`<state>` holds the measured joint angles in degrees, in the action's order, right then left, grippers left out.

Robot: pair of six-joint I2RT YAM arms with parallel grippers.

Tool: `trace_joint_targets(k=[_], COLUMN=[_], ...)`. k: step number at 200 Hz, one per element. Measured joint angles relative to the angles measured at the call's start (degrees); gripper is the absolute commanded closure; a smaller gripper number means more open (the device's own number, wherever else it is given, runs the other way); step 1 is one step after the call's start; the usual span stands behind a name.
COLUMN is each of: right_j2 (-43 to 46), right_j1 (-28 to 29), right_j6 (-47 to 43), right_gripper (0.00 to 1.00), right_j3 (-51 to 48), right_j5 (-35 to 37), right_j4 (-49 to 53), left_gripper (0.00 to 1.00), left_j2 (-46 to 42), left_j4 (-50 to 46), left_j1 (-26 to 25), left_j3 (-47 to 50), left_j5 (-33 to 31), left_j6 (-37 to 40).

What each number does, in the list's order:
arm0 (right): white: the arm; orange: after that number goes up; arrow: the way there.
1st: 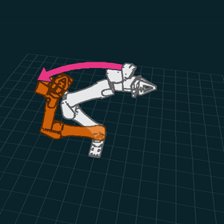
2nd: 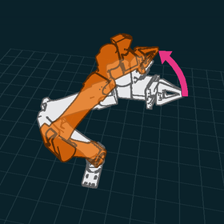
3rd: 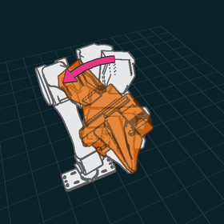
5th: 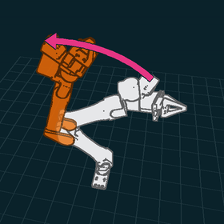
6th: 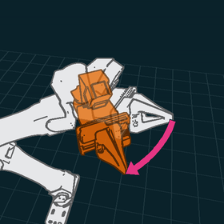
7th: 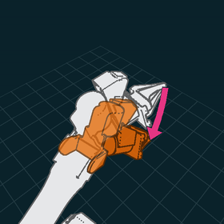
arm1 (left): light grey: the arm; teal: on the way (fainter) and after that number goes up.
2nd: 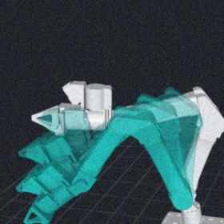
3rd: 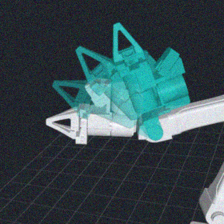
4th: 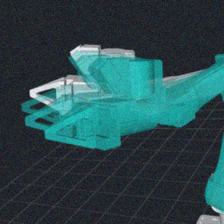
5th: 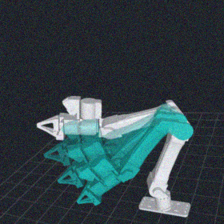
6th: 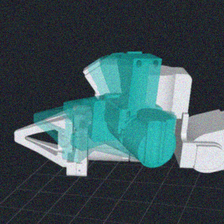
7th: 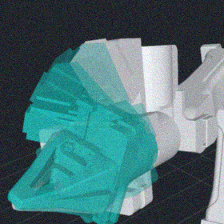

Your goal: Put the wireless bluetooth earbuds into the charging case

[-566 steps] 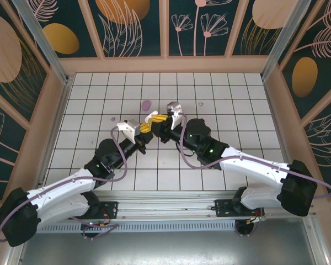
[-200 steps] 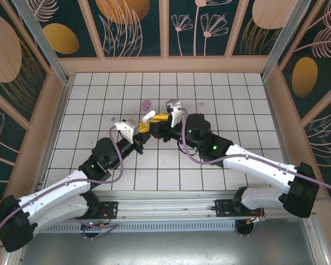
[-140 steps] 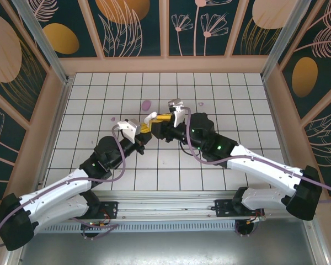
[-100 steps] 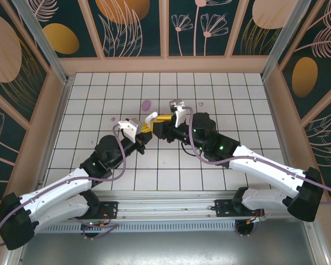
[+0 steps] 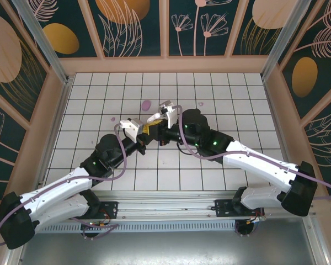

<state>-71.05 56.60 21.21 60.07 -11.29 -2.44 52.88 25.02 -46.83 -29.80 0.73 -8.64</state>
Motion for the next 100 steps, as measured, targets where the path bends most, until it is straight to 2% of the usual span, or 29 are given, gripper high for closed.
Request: trace_joint_targets(k=[100], right_j2=[2.27], right_j1=[-1.53], right_j6=[0.37], right_gripper=[0.89], right_j3=[0.7], right_j5=[-2.54], right_j4=[2.21], left_gripper=[1.0], left_j2=[-0.31], left_j4=[-2.19], left_j1=[0.0], left_j3=[-0.24], left_j5=[1.33], left_j6=[-0.02])
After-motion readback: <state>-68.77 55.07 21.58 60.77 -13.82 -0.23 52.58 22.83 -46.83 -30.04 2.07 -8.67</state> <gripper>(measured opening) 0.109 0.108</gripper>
